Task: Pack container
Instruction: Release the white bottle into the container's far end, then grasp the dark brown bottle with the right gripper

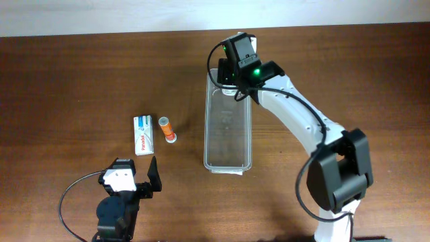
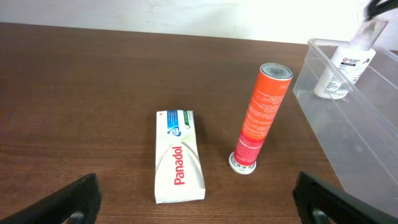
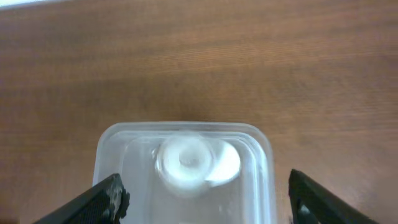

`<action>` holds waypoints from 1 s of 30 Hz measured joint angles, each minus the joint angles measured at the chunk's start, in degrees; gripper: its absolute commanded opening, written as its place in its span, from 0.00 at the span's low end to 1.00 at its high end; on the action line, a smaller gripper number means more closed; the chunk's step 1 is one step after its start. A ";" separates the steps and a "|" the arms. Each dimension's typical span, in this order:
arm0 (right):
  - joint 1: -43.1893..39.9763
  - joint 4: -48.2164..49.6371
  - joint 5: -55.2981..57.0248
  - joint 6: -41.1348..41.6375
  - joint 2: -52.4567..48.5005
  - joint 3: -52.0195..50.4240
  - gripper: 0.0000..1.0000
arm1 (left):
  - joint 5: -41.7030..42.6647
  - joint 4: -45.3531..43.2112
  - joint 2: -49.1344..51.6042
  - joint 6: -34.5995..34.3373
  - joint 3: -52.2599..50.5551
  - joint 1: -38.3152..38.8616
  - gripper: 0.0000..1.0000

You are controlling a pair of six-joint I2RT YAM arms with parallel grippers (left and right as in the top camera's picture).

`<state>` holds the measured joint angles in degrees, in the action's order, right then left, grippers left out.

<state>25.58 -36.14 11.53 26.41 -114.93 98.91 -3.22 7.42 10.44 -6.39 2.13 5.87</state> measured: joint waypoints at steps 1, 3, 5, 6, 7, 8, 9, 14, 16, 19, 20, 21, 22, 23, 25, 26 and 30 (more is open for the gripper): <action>0.00 -2.71 0.00 -0.04 1.01 0.68 0.78 | 0.00 0.00 0.00 0.00 0.00 0.00 0.99; -0.22 -8.46 0.04 -0.13 3.67 2.03 0.86 | 0.00 -0.02 0.00 0.00 0.00 0.00 0.99; -0.81 -15.61 0.00 -0.46 7.21 3.30 0.87 | 0.00 0.00 0.00 0.00 0.00 0.00 0.99; -1.51 -19.26 0.00 -0.46 9.25 3.76 0.87 | 0.00 0.00 0.00 0.00 0.00 0.00 0.99; -2.56 -22.95 0.00 -0.44 11.17 4.20 0.87 | 0.00 0.00 0.00 0.00 0.00 0.00 0.99; -3.93 -26.25 0.02 -0.48 12.92 4.52 0.86 | 0.00 0.00 0.00 0.00 0.00 0.00 0.99; -5.70 -29.18 0.04 -0.48 14.45 4.76 0.86 | 0.00 0.00 0.00 0.00 0.00 0.00 0.99; -16.17 -38.32 0.24 -0.50 16.37 4.87 0.86 | 0.00 0.00 0.00 0.00 0.00 0.00 0.99; -19.96 -38.47 -0.20 -0.52 15.39 3.74 0.85 | 0.00 0.00 0.00 0.00 0.00 0.00 0.99; -23.78 -37.92 -1.51 -0.55 13.49 1.05 0.76 | 0.02 0.00 0.00 0.00 0.00 0.00 0.99; -24.68 -37.55 -1.90 -0.63 12.63 -0.17 0.75 | 0.00 0.00 0.00 0.00 0.00 0.00 0.99; -25.14 -37.29 -2.14 -0.48 12.09 -0.94 0.74 | 0.00 0.00 0.00 0.00 0.00 0.00 1.00; -25.59 -36.87 -2.40 -0.63 11.30 -1.99 0.74 | 0.00 0.00 0.00 0.00 0.00 0.00 0.99; -25.92 -36.28 -2.60 -0.70 10.56 -3.06 0.74 | 0.00 -0.02 0.00 0.00 0.00 0.00 0.99; -26.16 -34.21 -2.97 -0.72 9.38 -5.51 0.73 | 0.00 -0.02 0.00 0.00 0.00 0.00 0.99; -26.21 -33.00 -3.06 -0.76 8.87 -6.71 0.72 | 0.00 0.00 0.00 0.00 0.00 0.00 0.99; -26.21 -28.13 -3.48 -0.83 7.80 -11.02 0.64 | 0.00 0.00 0.00 0.00 0.00 0.00 0.99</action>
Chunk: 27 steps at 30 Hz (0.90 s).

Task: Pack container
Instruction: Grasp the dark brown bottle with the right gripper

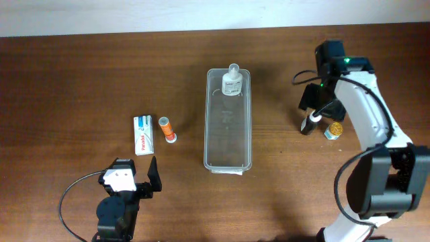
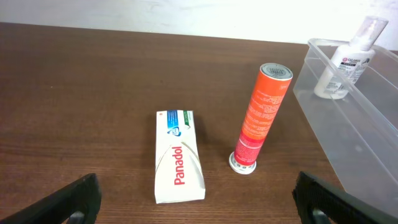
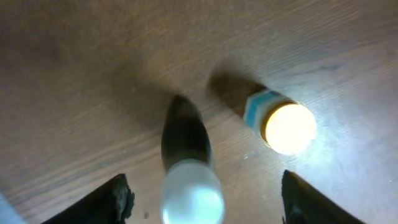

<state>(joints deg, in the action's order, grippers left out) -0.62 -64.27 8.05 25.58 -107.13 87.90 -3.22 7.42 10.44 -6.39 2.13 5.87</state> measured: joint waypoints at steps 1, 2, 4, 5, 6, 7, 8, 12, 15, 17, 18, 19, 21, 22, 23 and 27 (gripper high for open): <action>0.00 1.29 -0.07 -0.02 -0.07 -0.96 0.60 | 0.00 0.00 0.00 0.00 0.00 0.00 0.99; 0.00 2.19 -0.15 -0.09 -0.09 -1.70 0.57 | 0.00 0.00 0.00 0.00 0.00 0.00 0.99; 0.00 3.30 -0.22 -0.09 -0.09 -2.75 0.52 | 0.00 0.00 0.00 0.00 0.00 0.00 0.99; 0.00 3.48 -0.24 -0.04 -0.09 -2.99 0.52 | 0.00 0.00 0.00 0.00 0.00 0.00 0.99; 0.00 3.58 -0.22 -0.11 -0.09 -3.17 0.50 | 0.02 0.00 0.00 0.00 0.00 0.00 1.00; 0.00 3.72 -0.24 -0.07 -0.09 -3.21 0.49 | 0.00 0.00 0.00 0.00 0.00 0.00 0.99; 0.00 3.93 -0.22 -0.11 -0.09 -3.21 0.49 | 0.00 0.00 0.00 0.00 0.00 0.00 0.99; 0.00 4.57 -0.22 -0.09 -0.09 -3.21 0.46 | 0.00 0.00 0.00 0.00 0.00 0.00 0.99; 0.00 4.57 -0.22 -0.26 -0.09 -3.21 0.35 | 0.00 0.00 0.00 0.00 0.00 0.00 1.00; 0.00 4.57 -0.22 -0.09 -0.09 -3.21 0.35 | 0.00 0.00 0.00 0.00 0.00 0.00 0.99; 0.00 4.59 -0.24 -0.07 -0.07 -3.21 0.35 | 0.00 0.00 0.00 0.00 0.00 0.00 1.00; 0.00 4.57 -0.24 -0.13 -0.09 -3.21 0.35 | 0.00 0.00 0.00 0.00 0.00 0.00 0.99; 0.00 4.46 -0.31 -0.11 -0.07 -3.21 0.35 | 0.00 0.00 0.00 0.00 0.00 0.00 0.99; 0.00 4.31 -0.46 -0.20 -0.07 -3.21 0.35 | 0.00 0.00 0.00 0.00 0.00 0.00 0.99; 0.00 4.22 -0.68 -0.39 -0.02 -3.21 0.33 | 0.00 0.00 0.00 0.00 0.00 0.00 0.99; 0.00 3.48 -1.64 -1.01 0.90 -3.21 0.18 | 0.00 -0.02 0.00 0.00 0.00 0.00 0.99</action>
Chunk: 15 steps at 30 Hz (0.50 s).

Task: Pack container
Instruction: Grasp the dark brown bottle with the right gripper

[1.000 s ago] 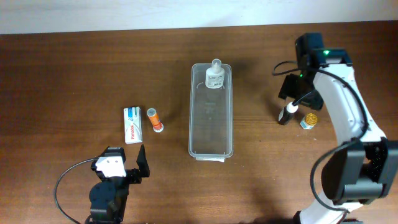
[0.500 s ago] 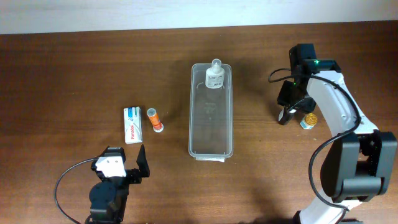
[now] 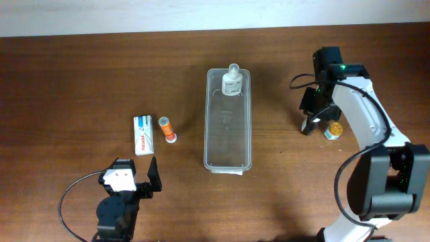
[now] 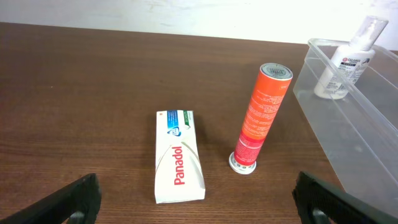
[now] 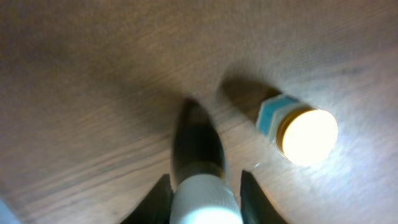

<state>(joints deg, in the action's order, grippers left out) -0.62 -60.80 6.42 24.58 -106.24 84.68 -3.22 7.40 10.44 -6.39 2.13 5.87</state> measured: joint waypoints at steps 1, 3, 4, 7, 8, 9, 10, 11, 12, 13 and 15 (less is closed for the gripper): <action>0.00 -0.26 -0.17 0.02 0.31 -0.02 0.17 | 0.00 0.02 0.00 0.00 0.00 0.00 0.99; 0.00 -0.68 -0.74 -0.07 0.96 0.00 0.15 | 0.00 0.02 0.00 0.00 0.00 0.00 0.99; 0.00 -0.85 -1.09 -0.13 1.27 0.00 0.15 | 0.00 0.02 0.00 0.00 0.00 0.00 0.99; 0.02 -1.62 -1.68 -0.22 2.23 0.00 0.14 | 0.00 0.02 0.00 0.00 0.00 0.00 0.99; 0.09 -2.08 -1.97 -0.26 2.64 0.00 0.13 | 0.00 0.02 0.00 0.00 0.00 0.00 0.99; 0.22 -2.73 -2.27 -0.31 3.15 0.00 0.13 | 0.00 0.02 0.00 0.00 0.00 0.00 0.99; 0.31 -3.23 -2.69 -0.39 3.52 0.00 0.13 | 0.00 0.02 0.00 0.00 0.00 0.00 0.99; 0.59 -3.98 -3.21 -0.37 4.02 0.15 0.13 | 0.00 0.02 0.00 0.00 0.00 0.00 0.99; 1.07 -4.87 -3.91 -0.39 4.50 0.50 0.13 | 0.00 0.02 0.00 0.00 0.00 0.00 0.99; 1.70 -5.62 -4.61 -0.35 4.92 1.05 0.13 | 0.00 0.02 0.00 0.00 0.00 0.00 0.99; 3.69 -7.08 -5.81 -0.35 5.66 2.93 0.13 | 0.00 0.02 0.00 0.00 0.00 0.00 0.99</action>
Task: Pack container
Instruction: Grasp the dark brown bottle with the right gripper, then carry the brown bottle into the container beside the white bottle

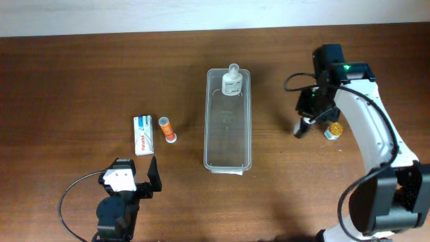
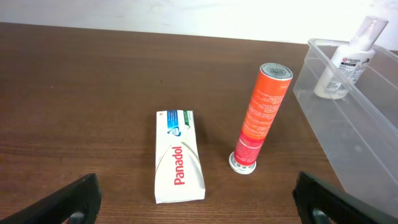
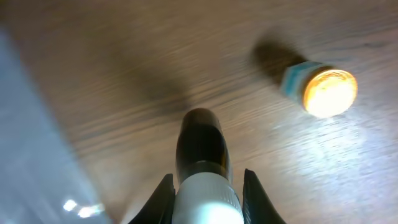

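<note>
A clear plastic container (image 1: 228, 158) lies lengthwise at the table's middle, with a white pump bottle (image 1: 232, 82) standing at its far end. My right gripper (image 3: 206, 186) is shut on a dark bottle with a white cap (image 3: 202, 146), held just right of the container (image 3: 25, 155); overhead the dark bottle (image 1: 300, 128) shows below the wrist. A small gold-lidded jar (image 1: 332, 129) stands further right. Left of the container lie a white Panadol box (image 2: 179, 155) and an orange tube (image 2: 261, 115). My left gripper (image 2: 199, 205) rests open at the front left, short of both.
The white wall runs along the table's far edge. The right arm's cable loops over the table between the container and the jar (image 3: 323, 90). The left arm's cable curls near the front edge.
My right gripper, still shut on the dark bottle, has moved left from beside the gold-lidded jar and higher; the container's edge now shows in its view. The left arm has not moved.
My right gripper stood open over the white pump bottle at the container's far end. Then it hung open above the dark bottle at the right of the table. Then it was shut on that bottle, and now holds it nearer the container.
</note>
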`<action>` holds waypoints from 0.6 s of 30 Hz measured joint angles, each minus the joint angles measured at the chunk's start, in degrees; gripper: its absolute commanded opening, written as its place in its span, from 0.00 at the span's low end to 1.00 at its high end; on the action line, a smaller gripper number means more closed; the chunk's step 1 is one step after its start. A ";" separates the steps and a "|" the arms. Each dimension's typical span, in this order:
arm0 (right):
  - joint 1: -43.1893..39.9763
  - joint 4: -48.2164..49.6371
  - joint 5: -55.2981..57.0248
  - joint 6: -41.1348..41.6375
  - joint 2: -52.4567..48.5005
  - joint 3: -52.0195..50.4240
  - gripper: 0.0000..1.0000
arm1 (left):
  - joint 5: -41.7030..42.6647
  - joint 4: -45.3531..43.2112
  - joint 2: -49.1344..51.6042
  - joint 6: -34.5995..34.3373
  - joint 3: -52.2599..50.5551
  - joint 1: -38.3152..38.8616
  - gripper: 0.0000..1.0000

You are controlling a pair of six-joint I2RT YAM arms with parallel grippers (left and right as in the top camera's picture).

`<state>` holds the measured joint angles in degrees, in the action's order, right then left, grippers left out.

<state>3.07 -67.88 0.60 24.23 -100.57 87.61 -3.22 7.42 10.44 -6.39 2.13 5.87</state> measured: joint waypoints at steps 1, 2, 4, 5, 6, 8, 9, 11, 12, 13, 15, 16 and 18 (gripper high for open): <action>1.33 -0.94 -0.55 0.00 0.28 1.44 0.13 | 0.00 0.00 0.00 0.00 0.00 0.00 0.99; 2.82 -1.95 -0.90 0.00 0.48 3.21 0.10 | 0.00 0.00 0.00 0.00 0.00 0.00 0.99; 5.99 -3.61 -1.44 -0.07 0.70 7.21 0.09 | 0.00 0.00 0.00 0.00 0.00 0.00 0.99; 7.80 -4.17 -1.68 -0.04 0.79 9.49 0.08 | 0.02 0.00 0.00 0.00 0.00 0.00 0.99; 9.57 -4.37 -1.97 -0.04 0.87 11.67 0.08 | 0.00 -0.02 0.00 0.00 0.00 0.00 0.99; 12.70 -4.17 -2.12 -0.07 1.09 15.17 0.08 | 0.00 0.00 0.00 0.00 0.00 0.00 0.99; 14.49 -3.63 -2.08 -0.15 1.36 16.63 0.08 | 0.02 0.00 0.00 0.00 0.00 0.00 0.99; 17.66 -1.53 -1.90 -0.28 2.10 18.21 0.08 | 0.02 0.00 0.00 0.00 0.00 0.00 0.99; 19.17 -0.28 -1.55 -0.50 2.40 18.56 0.09 | 0.02 0.00 0.00 0.00 0.00 0.00 1.00; 20.59 0.74 -1.25 -0.79 2.56 18.86 0.09 | 0.00 0.00 0.00 0.00 0.00 0.00 0.99; 22.97 2.27 -0.24 -1.44 2.54 19.06 0.09 | 0.00 0.00 0.00 0.00 0.00 0.00 0.99; 24.22 2.82 0.22 -1.84 2.32 19.06 0.09 | 0.00 0.00 0.00 0.00 0.00 0.00 0.99; 25.59 3.67 0.79 -2.47 1.53 19.06 0.08 | 0.00 0.00 0.00 0.00 0.00 0.00 0.99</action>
<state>28.67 -64.20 1.39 21.76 -99.04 106.67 -3.22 7.42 10.44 -6.39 2.13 5.87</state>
